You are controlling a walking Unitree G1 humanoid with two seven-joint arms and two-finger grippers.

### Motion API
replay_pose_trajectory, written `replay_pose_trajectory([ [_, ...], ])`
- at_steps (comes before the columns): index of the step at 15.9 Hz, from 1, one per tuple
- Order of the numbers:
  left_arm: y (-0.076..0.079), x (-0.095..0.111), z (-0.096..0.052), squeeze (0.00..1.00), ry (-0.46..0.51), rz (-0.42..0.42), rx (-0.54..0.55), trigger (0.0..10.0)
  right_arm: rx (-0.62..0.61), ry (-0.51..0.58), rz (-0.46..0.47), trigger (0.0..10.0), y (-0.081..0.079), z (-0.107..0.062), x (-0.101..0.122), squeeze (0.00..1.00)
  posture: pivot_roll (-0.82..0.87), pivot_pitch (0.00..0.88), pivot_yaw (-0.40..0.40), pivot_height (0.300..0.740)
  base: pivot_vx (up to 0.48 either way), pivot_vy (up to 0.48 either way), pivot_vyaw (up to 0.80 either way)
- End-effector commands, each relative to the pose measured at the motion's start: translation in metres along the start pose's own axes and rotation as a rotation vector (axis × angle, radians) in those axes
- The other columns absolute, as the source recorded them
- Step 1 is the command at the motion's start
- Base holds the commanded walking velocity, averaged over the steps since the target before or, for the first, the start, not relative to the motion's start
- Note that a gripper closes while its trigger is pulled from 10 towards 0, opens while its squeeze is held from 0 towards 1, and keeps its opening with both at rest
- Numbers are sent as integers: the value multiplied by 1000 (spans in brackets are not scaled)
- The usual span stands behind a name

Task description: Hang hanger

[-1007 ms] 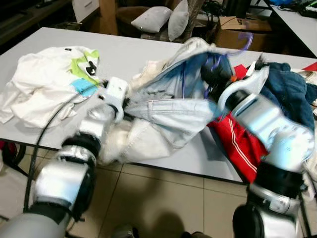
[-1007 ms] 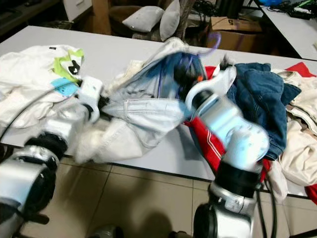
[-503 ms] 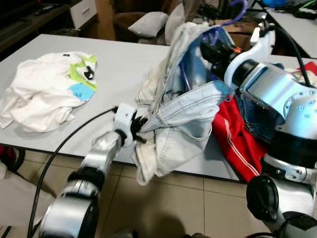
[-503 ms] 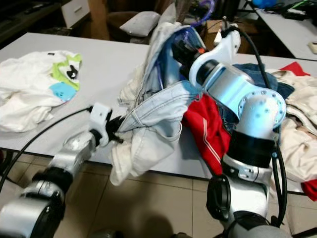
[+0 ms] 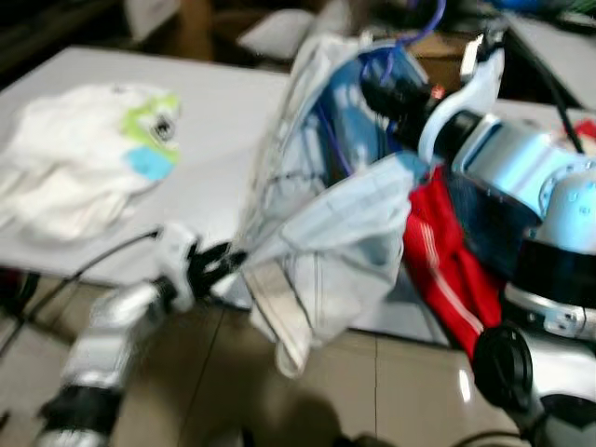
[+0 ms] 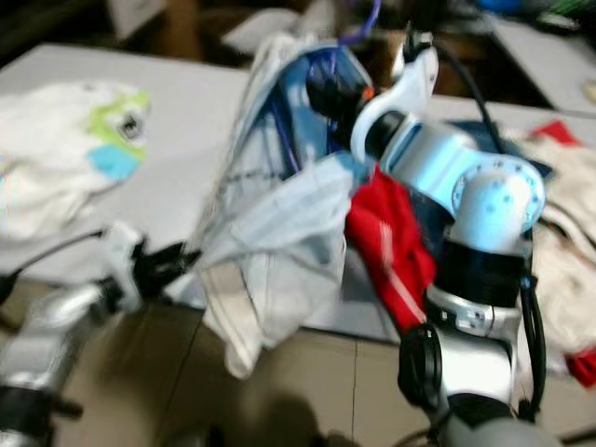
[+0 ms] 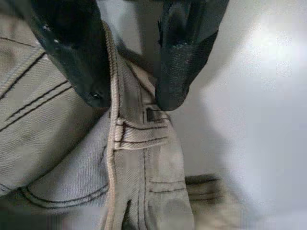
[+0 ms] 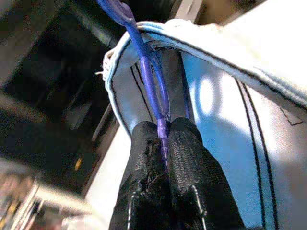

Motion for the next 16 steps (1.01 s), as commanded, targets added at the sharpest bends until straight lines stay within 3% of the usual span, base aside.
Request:
replay_pose_trajectory([
  [1, 2, -4, -20, 1000, -32, -16, -15, 10000, 77, 46, -37, 10000, -17, -8, 17, 0, -52, 0, -61, 740, 0, 0, 800],
  [4, 12, 9, -46, 1000, -1, -53, -42, 10000, 137, -6, -52, 10000, -26, -9, 8, 0, -35, 0, -72, 740, 0, 0, 800],
  [7, 46, 11, -62, 1000, -33, -71, -165, 10000, 195, -55, -61, 10000, -36, -9, -3, 0, -7, 0, -87, 740, 0, 0, 800],
  [10, 60, 4, -65, 1000, -70, -78, -167, 10000, 199, -102, -51, 10000, -32, -6, -13, 0, 8, 0, -101, 740, 0, 0, 800],
  [16, 70, 10, -66, 1000, -84, -99, -169, 10000, 179, -194, -49, 10000, -23, -7, -41, 0, 14, 0, -110, 740, 0, 0, 800],
])
Point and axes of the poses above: a point about 5 cm out from each wrist's last joint towards the gripper, its own z axis pointing out of the wrist towards the gripper, its own x axis along the axis of the wrist's last joint, y = z × x, the point moved 4 cm from there along z, pointing out of the wrist towards the gripper, and after that the axes turned 11 degrees about z, right-handed, at the moved point
